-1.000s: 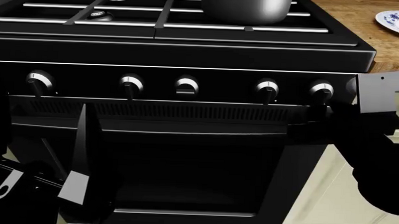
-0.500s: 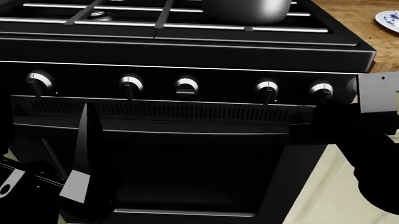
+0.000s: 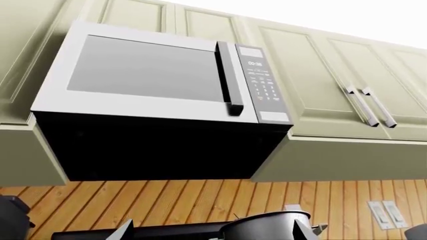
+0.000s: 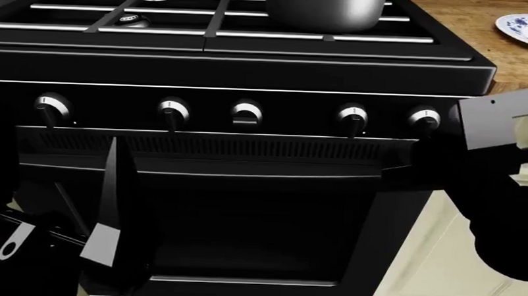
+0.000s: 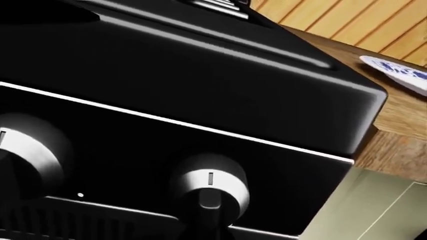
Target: Frozen meat rests on a plate on the counter. Retrieve the meat and place it in a pot on a burner. Then turn the burner on.
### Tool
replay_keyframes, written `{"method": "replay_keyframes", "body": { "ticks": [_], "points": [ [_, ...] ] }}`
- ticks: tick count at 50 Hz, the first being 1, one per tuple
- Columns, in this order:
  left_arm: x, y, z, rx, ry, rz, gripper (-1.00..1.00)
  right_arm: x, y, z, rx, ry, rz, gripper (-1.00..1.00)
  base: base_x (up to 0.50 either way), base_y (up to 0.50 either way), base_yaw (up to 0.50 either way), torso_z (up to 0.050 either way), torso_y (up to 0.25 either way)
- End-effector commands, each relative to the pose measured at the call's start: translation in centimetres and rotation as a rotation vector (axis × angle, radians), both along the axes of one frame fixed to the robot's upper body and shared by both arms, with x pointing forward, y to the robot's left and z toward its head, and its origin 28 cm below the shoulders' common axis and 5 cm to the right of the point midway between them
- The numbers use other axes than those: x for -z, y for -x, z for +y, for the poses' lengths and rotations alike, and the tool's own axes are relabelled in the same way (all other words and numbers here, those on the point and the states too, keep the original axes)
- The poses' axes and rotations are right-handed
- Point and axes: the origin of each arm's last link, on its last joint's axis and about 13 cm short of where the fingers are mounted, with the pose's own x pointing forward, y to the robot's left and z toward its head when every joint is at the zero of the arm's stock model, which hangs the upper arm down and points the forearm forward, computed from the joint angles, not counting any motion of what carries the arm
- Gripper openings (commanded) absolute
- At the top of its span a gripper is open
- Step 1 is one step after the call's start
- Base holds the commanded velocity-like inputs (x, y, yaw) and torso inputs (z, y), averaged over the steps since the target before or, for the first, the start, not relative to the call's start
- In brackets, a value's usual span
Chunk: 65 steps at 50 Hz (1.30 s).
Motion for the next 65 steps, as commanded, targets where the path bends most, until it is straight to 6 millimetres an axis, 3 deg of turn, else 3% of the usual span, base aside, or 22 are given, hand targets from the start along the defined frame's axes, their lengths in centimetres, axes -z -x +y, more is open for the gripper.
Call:
{"method": "replay_keyframes", "body": {
  "ticks": [1,42,65],
  "points": [
    [0.07,-0.12,0.03,-0.002,0.000,0.004,1.00,-0.38,-0.36,0.33,-0.045,0.007,-0.005,-1.00,0.00,0.00,0.00,0.000,0.000],
    [0.25,-0.41,0.01,-0.005,-0.001,0.013,1.00,-0.76,-0.11,0.59,-0.098,0.232,-0.006,-1.00,0.00,0.00,0.00,0.000,0.000],
    [0.37,-0.57,0.00,-0.008,-0.002,0.019,1.00,-0.72,-0.19,0.57,-0.107,0.252,0.001,-1.00,0.00,0.00,0.00,0.000,0.000]
  ]
}}
